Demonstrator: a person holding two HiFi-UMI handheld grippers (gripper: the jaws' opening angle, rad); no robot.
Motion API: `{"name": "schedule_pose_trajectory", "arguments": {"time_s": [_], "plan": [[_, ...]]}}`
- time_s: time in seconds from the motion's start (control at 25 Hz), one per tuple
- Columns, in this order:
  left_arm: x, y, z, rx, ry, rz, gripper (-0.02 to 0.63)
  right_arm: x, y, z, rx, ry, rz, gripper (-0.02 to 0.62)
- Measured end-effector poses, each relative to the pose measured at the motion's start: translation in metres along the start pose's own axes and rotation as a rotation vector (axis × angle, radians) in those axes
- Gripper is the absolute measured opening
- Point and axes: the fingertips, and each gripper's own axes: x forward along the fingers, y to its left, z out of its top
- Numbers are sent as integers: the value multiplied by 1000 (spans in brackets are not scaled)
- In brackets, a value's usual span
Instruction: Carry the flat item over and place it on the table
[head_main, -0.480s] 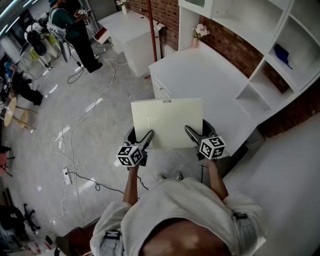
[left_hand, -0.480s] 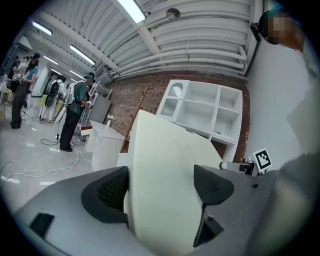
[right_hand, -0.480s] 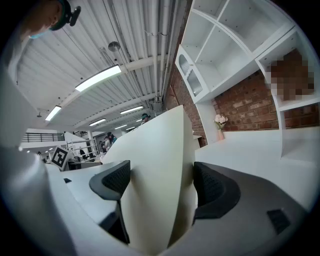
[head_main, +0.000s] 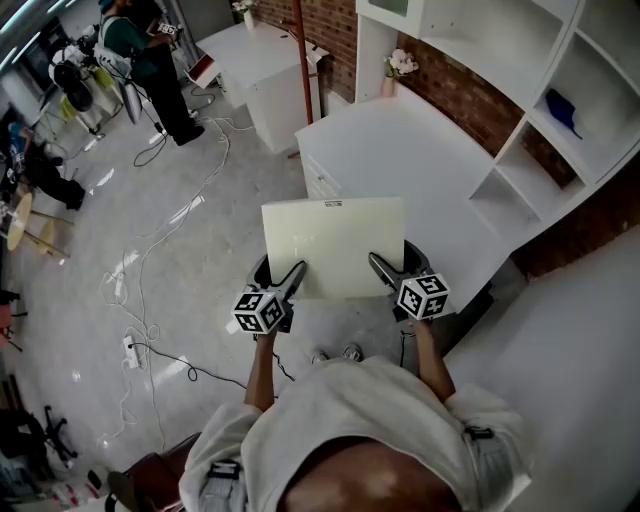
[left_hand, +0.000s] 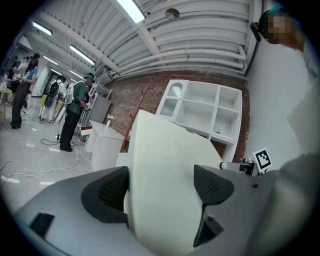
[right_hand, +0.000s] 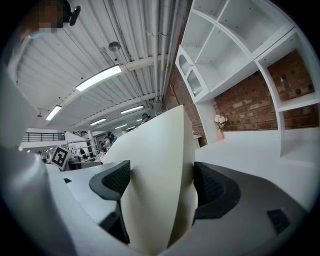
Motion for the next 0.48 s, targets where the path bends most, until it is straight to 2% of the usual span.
{"name": "schedule_pose_trajectory", "arguments": {"time_s": [0.48], "plan": [[10,-14,-5,-14,1,9,416,-6,-16,4,9,-1,18,396]]}}
